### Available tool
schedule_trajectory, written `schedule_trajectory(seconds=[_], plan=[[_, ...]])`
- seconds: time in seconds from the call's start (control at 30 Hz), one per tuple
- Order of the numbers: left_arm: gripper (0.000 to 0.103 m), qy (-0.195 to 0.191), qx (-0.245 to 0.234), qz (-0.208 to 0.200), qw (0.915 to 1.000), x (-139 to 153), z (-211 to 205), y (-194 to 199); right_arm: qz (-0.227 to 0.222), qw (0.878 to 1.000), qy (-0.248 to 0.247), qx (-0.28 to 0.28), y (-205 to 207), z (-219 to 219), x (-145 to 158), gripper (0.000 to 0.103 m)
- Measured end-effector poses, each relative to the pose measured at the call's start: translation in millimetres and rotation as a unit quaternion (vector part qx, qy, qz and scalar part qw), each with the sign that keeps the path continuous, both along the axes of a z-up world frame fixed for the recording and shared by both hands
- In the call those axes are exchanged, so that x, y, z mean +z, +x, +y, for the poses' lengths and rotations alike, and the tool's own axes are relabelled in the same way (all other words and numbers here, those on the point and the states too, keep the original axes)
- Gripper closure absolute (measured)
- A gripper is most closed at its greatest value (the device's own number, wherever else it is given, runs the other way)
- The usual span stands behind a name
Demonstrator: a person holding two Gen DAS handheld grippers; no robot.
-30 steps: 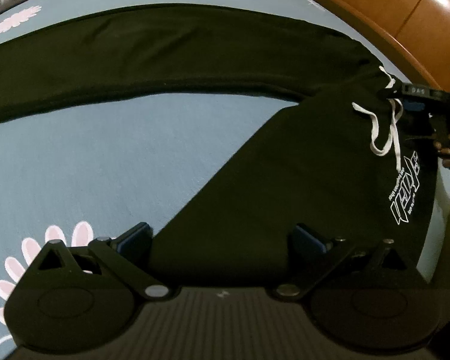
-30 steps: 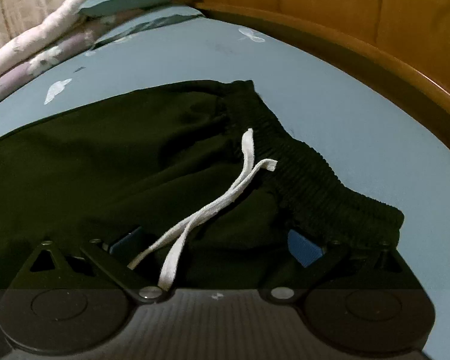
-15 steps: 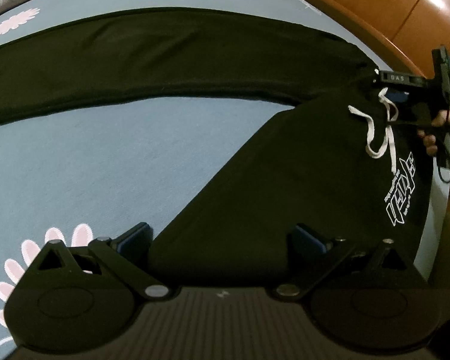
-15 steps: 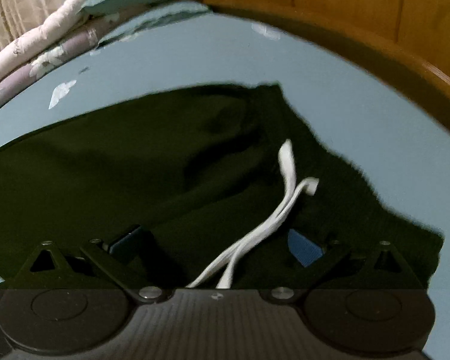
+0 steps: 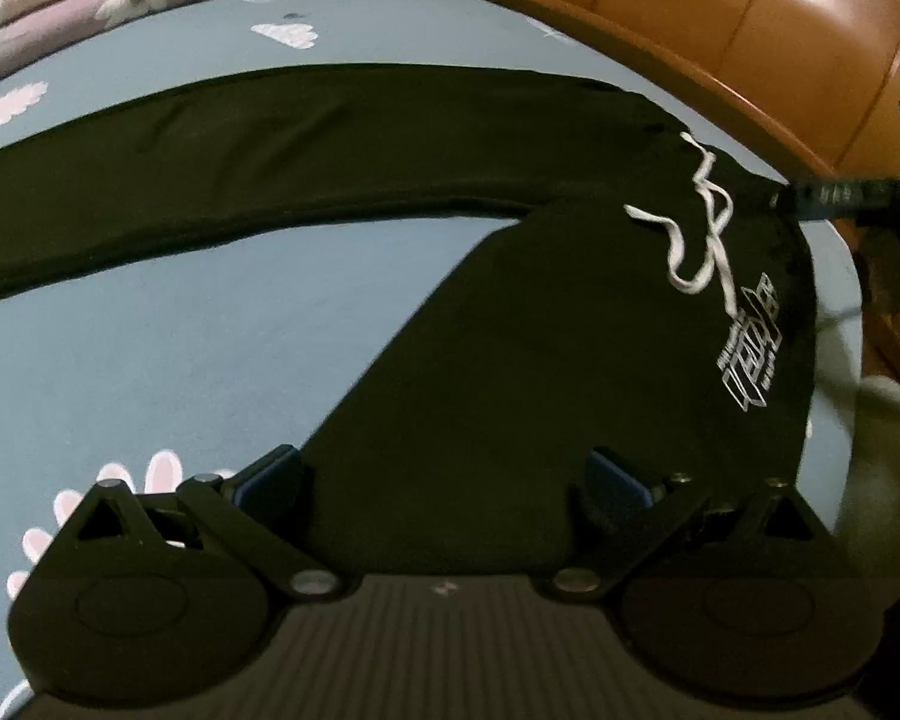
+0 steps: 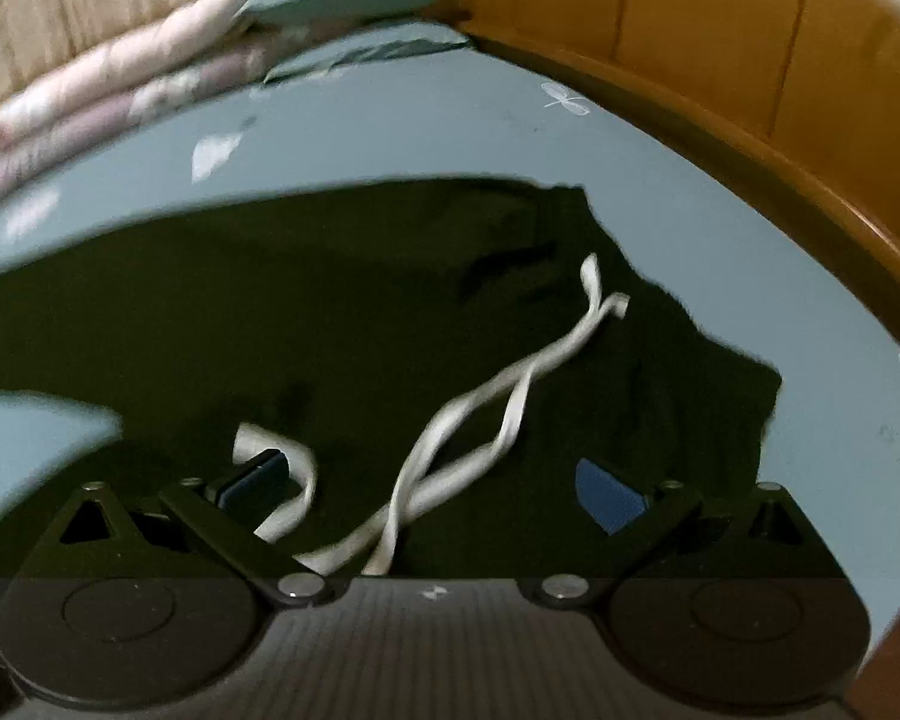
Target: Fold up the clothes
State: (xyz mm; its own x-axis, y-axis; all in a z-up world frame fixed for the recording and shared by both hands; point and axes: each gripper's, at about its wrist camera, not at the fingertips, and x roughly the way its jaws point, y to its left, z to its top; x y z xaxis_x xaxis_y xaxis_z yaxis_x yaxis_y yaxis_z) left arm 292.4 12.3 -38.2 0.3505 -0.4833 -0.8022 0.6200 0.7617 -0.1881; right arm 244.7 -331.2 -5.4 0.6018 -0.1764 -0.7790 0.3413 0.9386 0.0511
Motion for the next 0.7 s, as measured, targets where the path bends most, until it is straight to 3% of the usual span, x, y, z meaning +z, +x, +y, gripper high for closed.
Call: schedule_trajectory(seconds=[0.27, 0.4, 0.53, 0.7], plan=[[0.003, 0.024, -0.003, -0.011, 0.9996, -1, 28, -27, 0.038, 0.998, 0.014, 0.038, -1, 46, -38, 0.000], [0.003, 0.026, 0.009, -0.004, 0.9996, -3, 41, -35, 0.050, 0.997, -0.020, 0.053, -3, 60, -55, 0.000], [0.003, 0.033, 0.010, -0.003, 0.9994, -5, 45, -40, 0.028, 0.997, -0.042, 0.056, -13, 66, -60, 0.000], [0.003, 0.037, 0.008, 0.002, 0.9993, -7, 45, -39, 0.071, 0.995, -0.027, 0.065, -19, 62, -50, 0.000]])
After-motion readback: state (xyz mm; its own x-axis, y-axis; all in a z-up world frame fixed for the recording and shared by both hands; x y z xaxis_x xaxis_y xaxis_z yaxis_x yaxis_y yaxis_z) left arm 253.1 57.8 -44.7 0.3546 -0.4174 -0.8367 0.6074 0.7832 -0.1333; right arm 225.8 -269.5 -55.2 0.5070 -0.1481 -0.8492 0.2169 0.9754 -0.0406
